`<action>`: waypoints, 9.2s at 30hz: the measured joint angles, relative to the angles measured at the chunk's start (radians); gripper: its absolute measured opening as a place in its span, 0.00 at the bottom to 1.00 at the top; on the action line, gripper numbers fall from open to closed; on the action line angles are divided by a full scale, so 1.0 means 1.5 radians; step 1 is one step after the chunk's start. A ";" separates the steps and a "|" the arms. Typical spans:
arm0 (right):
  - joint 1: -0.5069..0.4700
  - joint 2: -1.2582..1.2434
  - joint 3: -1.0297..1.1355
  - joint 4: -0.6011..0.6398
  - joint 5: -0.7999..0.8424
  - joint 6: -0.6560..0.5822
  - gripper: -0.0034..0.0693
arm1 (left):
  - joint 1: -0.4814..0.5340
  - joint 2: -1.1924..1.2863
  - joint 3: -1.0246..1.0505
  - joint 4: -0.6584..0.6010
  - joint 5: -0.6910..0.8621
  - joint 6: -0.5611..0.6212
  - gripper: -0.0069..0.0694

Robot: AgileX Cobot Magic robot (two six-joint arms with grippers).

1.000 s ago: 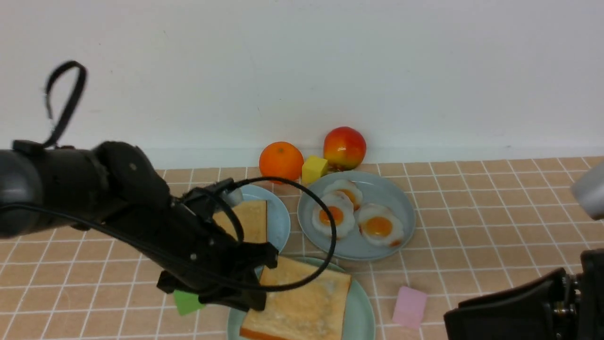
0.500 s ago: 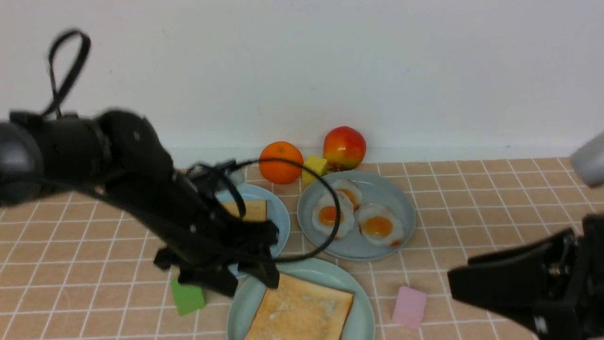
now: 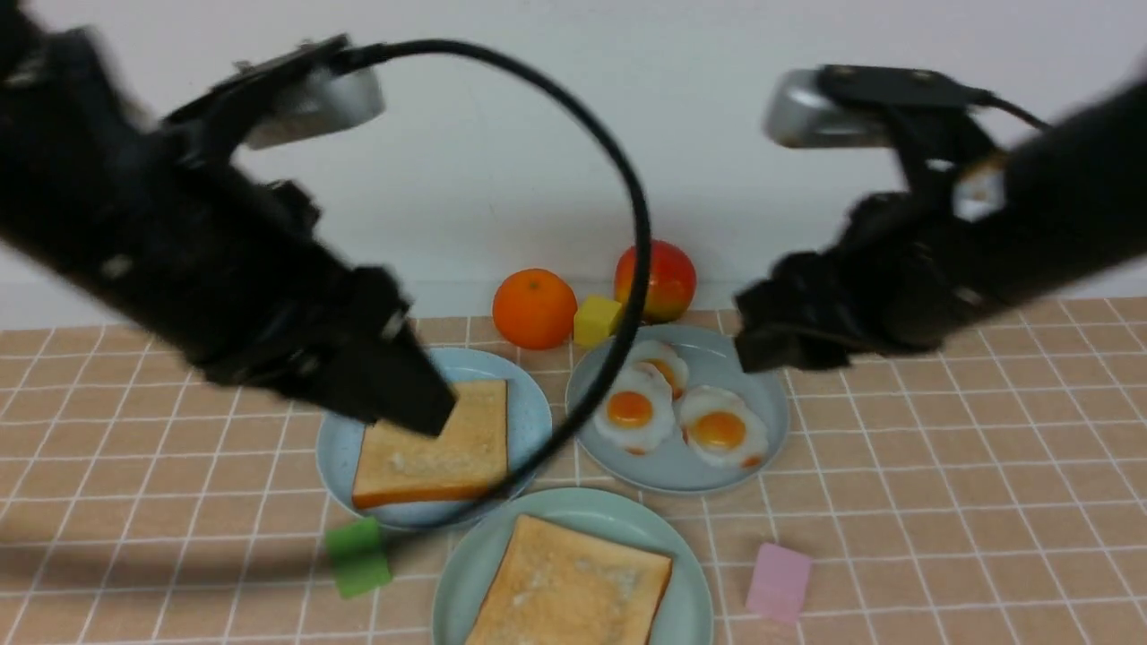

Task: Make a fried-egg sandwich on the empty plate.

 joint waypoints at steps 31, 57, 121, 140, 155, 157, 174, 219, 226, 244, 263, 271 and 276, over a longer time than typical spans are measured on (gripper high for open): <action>-0.132 0.519 -0.317 0.174 -0.055 -0.070 0.48 | 0.000 -0.195 0.271 -0.043 -0.198 0.124 0.07; -0.132 0.482 -0.319 0.171 -0.025 -0.071 0.10 | 0.000 -0.195 0.271 -0.043 -0.190 0.124 0.07; 0.041 -0.312 0.215 0.116 0.002 -0.232 0.36 | 0.002 0.230 0.048 0.327 -0.331 -0.386 0.60; 0.041 -0.466 0.298 0.144 0.016 -0.239 0.37 | 0.131 0.513 -0.116 0.146 -0.252 -0.170 0.58; 0.041 -0.466 0.299 0.147 0.018 -0.230 0.38 | 0.132 0.526 -0.123 0.100 -0.258 -0.101 0.14; 0.041 -0.466 0.299 0.147 0.018 -0.229 0.38 | 0.132 0.501 -0.123 0.106 -0.258 -0.101 0.13; 0.041 -0.466 0.299 0.147 0.043 -0.229 0.38 | 0.043 0.154 0.144 -0.162 -0.284 0.018 0.13; 0.041 -0.727 0.432 -0.016 -0.053 -0.089 0.03 | -0.038 -0.238 0.279 -0.064 -0.225 -0.064 0.56; 0.041 -0.882 0.578 -0.057 -0.136 -0.076 0.03 | -0.038 -0.487 0.343 -0.047 -0.161 -0.173 0.15; 0.041 -0.957 0.627 -0.073 -0.147 -0.054 0.04 | -0.038 -0.713 0.440 -0.003 -0.188 -0.291 0.07; 0.041 -0.958 0.627 -0.075 -0.147 -0.054 0.05 | 0.058 -0.774 0.543 0.213 -0.410 -0.268 0.07; 0.041 -0.958 0.627 -0.075 -0.147 -0.054 0.07 | 0.150 -0.853 0.792 0.382 -0.520 -0.357 0.07; 0.041 -0.958 0.627 -0.075 -0.147 -0.054 0.07 | 0.151 -0.854 0.864 0.402 -0.545 -0.359 0.07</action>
